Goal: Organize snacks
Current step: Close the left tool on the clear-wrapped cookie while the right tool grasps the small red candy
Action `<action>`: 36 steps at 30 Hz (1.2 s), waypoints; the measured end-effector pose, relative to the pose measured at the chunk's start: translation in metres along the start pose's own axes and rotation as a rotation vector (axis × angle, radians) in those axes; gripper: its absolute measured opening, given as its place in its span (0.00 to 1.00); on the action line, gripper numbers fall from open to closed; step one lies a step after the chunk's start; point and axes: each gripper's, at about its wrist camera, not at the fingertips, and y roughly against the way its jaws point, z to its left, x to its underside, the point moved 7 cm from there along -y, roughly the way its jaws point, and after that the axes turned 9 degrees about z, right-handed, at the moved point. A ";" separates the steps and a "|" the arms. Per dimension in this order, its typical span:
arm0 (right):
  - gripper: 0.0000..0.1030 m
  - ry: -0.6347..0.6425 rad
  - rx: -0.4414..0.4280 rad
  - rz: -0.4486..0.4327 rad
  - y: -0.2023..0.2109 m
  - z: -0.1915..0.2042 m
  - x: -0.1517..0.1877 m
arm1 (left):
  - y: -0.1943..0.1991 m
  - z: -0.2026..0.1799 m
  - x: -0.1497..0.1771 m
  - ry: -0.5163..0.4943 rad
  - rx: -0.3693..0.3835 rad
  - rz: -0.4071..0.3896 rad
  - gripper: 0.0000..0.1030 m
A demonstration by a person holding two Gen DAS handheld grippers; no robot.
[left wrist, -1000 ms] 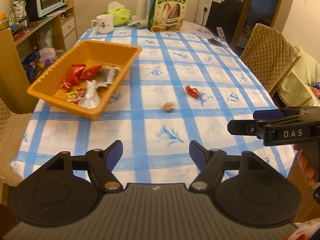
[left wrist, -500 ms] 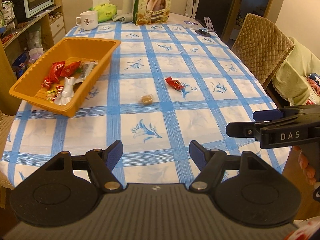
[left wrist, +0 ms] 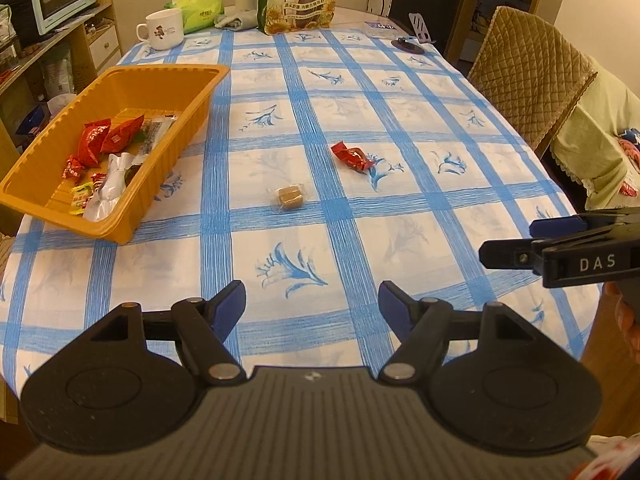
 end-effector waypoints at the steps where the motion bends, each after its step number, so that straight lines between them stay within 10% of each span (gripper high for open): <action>1: 0.88 -0.006 0.002 0.001 -0.001 -0.002 0.000 | -0.003 0.000 -0.002 -0.003 -0.001 0.001 0.69; 36: 0.88 -0.069 0.048 0.019 -0.044 -0.014 -0.046 | -0.102 0.030 -0.069 -0.163 -0.079 0.048 0.49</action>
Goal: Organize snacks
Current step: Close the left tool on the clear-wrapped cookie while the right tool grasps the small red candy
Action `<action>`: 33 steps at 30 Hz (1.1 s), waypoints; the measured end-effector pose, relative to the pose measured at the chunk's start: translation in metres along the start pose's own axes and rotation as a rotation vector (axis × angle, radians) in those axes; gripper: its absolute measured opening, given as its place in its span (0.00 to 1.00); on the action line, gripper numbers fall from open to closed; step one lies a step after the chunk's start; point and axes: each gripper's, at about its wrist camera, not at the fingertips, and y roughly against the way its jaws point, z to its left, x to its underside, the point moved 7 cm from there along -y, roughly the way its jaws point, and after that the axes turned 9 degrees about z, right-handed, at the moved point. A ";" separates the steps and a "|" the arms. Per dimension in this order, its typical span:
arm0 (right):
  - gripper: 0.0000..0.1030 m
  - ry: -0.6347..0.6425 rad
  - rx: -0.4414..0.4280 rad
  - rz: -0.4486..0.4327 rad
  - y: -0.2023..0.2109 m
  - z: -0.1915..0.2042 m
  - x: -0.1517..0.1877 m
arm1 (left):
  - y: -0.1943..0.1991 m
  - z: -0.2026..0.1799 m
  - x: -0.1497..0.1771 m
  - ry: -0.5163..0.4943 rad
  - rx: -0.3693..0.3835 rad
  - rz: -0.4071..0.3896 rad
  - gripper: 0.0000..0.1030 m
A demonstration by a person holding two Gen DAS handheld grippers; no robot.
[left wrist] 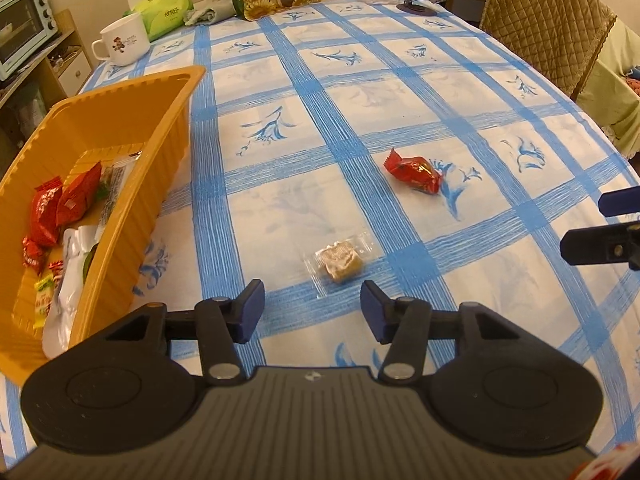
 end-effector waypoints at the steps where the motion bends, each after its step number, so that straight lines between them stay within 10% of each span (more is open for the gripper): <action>1: 0.88 -0.003 0.001 0.001 -0.001 0.000 -0.001 | -0.002 0.000 -0.002 -0.003 0.000 0.000 0.49; 18: 0.88 0.005 -0.002 0.000 -0.019 0.004 -0.018 | -0.015 -0.002 -0.029 -0.049 0.085 -0.020 0.19; 28: 0.88 0.204 -0.049 -0.094 -0.042 0.028 -0.044 | -0.014 0.007 -0.029 0.002 0.086 -0.015 0.18; 33: 0.65 0.321 -0.075 -0.097 -0.061 0.043 -0.057 | -0.011 0.016 -0.028 0.039 0.082 -0.014 0.18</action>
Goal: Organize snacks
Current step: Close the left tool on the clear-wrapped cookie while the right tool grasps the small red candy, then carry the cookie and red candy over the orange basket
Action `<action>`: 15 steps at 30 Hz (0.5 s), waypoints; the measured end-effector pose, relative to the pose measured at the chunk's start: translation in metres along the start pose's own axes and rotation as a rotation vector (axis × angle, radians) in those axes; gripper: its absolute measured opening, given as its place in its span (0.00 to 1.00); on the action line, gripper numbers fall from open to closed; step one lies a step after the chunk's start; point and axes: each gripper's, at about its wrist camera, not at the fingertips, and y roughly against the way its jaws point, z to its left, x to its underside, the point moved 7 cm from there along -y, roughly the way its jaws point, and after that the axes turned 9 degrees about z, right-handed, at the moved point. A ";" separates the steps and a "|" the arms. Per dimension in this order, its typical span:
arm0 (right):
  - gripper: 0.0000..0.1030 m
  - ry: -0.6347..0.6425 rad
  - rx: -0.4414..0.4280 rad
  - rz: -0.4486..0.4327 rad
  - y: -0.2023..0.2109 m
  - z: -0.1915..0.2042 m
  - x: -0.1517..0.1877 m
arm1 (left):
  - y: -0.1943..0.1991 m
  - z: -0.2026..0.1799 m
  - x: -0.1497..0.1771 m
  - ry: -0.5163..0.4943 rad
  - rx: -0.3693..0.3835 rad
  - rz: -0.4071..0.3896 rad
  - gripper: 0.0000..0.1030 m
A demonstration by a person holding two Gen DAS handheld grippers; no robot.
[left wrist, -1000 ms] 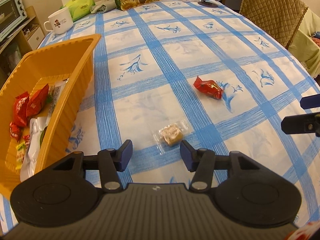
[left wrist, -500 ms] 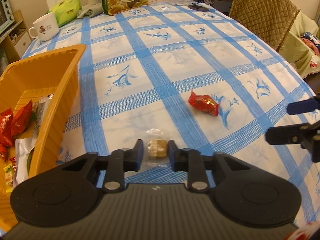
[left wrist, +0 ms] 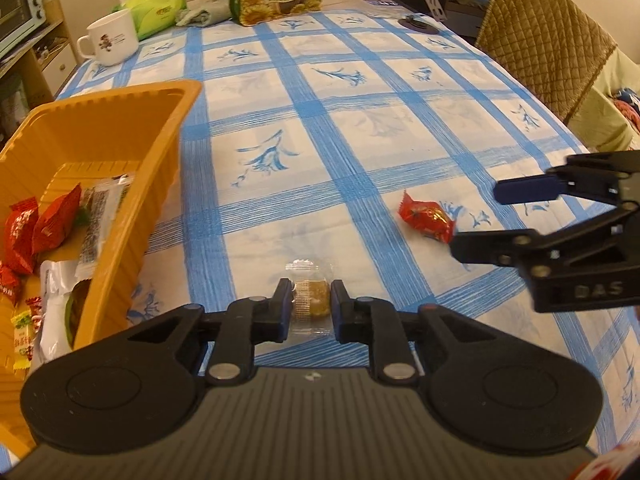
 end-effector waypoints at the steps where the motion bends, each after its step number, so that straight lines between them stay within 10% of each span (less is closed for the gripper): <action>1: 0.63 0.016 0.000 0.003 -0.005 0.002 -0.003 | 0.001 0.001 0.000 0.006 -0.001 -0.001 0.18; 15: 0.23 0.105 -0.013 0.062 -0.036 0.012 -0.017 | 0.014 0.008 0.003 0.044 -0.014 -0.015 0.18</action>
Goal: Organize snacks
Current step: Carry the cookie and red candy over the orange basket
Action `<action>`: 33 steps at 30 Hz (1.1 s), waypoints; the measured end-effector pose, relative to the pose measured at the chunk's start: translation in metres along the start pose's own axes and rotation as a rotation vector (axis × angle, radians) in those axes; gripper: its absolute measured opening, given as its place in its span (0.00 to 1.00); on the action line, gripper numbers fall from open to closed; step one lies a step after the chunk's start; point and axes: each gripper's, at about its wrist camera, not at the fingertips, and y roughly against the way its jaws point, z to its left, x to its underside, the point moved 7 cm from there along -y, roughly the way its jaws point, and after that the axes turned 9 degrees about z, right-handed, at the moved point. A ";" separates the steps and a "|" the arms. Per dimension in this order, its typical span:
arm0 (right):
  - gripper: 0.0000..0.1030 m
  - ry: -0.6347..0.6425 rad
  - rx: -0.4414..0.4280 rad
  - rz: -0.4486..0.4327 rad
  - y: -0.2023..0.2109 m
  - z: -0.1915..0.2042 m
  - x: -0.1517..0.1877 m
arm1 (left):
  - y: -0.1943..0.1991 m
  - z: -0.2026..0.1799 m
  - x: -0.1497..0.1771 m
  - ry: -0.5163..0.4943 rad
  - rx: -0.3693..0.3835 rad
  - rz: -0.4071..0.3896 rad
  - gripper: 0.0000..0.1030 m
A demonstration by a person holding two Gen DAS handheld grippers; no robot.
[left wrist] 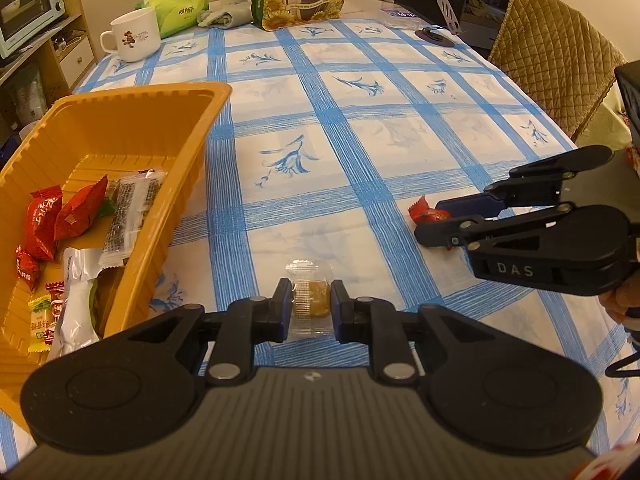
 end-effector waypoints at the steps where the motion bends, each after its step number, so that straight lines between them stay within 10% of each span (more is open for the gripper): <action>1: 0.23 -0.002 -0.002 -0.003 0.001 0.001 0.000 | 0.001 0.000 0.000 0.001 0.000 -0.002 0.18; 33: 0.21 -0.010 -0.155 -0.078 0.094 0.083 -0.023 | 0.121 0.030 0.020 0.101 -0.034 -0.180 0.18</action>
